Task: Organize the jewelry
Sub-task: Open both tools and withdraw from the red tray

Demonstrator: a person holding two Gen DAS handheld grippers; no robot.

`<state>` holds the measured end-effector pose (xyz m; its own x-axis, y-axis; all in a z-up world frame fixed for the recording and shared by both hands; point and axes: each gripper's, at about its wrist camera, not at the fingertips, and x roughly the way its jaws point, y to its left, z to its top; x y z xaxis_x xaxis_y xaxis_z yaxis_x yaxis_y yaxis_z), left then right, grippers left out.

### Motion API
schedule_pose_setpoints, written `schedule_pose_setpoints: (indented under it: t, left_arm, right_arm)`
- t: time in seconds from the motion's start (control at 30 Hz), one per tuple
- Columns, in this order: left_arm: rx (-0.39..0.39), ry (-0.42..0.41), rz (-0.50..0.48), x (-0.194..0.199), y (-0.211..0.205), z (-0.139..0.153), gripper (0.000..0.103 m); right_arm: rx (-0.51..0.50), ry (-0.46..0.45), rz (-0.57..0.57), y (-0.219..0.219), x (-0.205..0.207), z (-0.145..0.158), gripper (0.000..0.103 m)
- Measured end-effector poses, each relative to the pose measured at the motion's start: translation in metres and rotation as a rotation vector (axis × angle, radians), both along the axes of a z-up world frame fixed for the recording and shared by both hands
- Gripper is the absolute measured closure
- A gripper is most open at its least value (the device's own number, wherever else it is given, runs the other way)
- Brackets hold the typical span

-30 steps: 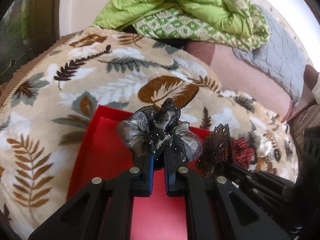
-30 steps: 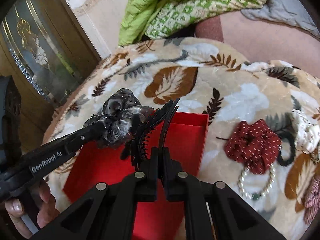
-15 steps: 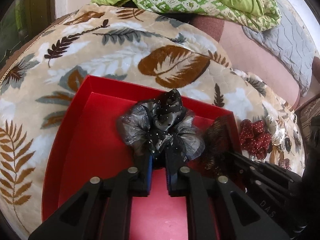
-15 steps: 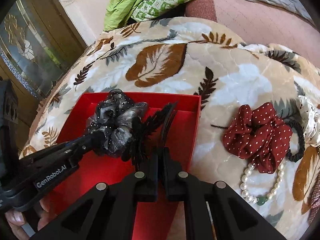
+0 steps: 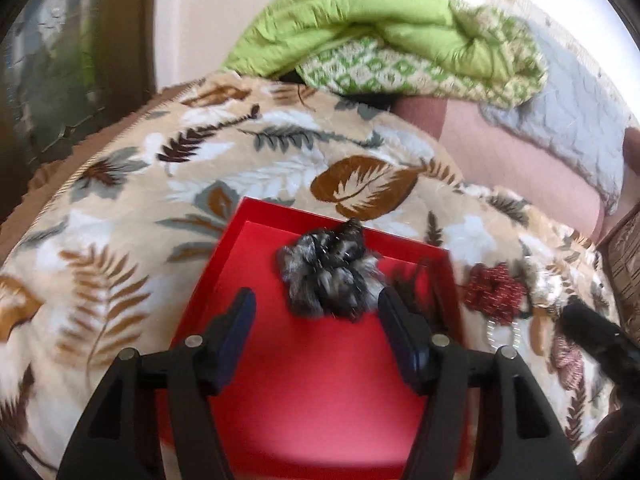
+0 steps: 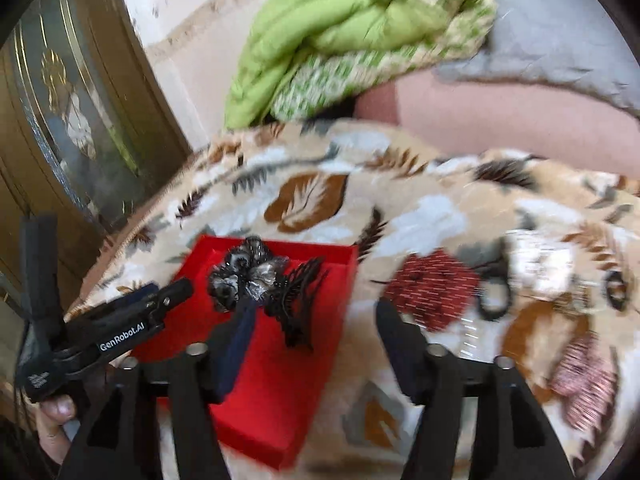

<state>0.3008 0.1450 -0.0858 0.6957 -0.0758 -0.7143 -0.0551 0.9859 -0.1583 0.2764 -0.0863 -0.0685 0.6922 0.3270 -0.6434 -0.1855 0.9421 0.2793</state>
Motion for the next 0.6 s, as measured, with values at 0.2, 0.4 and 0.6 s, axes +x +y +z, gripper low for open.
schedule_pose_setpoints:
  t: [0.2,0.4,0.6]
  left_arm:
    - [0.021,-0.116,-0.004,-0.083,-0.046,0.020,0.028]
    - [0.095,-0.155,-0.171,-0.126,-0.135,0.015,0.018]
    - [0.079,-0.125,-0.259,-0.114,-0.189,0.028,0.018]
  right_arm:
    - [-0.029,-0.128,-0.120,-0.067,-0.090,0.040,0.009]
    - [-0.050,-0.173,-0.265,-0.127,-0.135,0.026,0.000]
    - [-0.053,-0.119,-0.271,-0.171,-0.133,0.019,0.000]
